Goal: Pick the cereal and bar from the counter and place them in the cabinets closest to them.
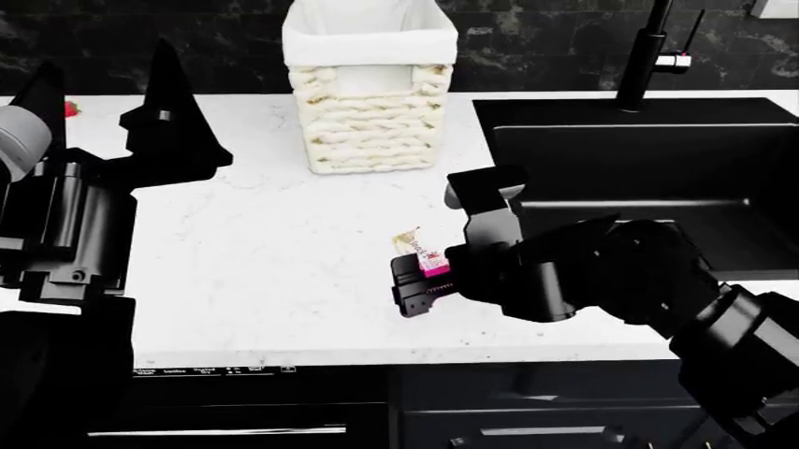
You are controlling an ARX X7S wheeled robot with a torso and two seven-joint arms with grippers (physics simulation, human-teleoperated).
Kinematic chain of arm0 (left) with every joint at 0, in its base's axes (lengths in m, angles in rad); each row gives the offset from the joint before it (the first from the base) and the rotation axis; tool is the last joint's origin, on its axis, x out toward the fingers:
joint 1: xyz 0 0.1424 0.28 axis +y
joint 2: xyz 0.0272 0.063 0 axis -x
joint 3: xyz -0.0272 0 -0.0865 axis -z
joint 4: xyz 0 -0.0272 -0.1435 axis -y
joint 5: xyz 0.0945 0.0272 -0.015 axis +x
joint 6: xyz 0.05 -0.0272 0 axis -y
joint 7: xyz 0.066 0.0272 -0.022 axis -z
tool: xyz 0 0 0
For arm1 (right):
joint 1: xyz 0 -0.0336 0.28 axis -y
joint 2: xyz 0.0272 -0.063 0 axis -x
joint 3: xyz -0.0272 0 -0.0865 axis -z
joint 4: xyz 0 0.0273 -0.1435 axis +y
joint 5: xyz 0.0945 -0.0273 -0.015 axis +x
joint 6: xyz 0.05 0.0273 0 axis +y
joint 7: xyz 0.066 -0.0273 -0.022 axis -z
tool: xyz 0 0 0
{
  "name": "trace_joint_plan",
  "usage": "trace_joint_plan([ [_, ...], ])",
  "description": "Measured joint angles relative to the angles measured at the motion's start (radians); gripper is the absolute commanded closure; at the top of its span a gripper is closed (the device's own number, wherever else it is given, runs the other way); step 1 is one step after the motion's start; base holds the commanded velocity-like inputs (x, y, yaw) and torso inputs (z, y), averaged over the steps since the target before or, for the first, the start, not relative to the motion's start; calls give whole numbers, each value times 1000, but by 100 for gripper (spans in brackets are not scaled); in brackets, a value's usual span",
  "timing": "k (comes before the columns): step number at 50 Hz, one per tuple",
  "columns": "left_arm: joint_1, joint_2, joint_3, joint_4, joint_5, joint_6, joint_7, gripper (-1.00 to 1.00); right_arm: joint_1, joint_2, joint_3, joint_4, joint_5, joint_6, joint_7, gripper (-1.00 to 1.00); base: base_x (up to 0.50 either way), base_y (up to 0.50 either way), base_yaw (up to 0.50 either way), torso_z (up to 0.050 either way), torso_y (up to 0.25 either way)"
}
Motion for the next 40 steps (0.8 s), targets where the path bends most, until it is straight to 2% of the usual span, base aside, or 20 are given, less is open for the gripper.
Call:
trace_joint_plan([
  [1,0,0,0,0,0,0,0,-100,0,-1,0,2,-3,0,-2,100,0,0,0,0,0],
  [24,1,-5,1,1,-5,4,-3,-100,2,1,-13,8,-58,-1,-8,100,1,1,2,-1,0],
  [40,-1,-4,4,-11,-4,9,-4,-100,2,88,17,-193,-52,-76,51,100,0,0,0,0,0],
])
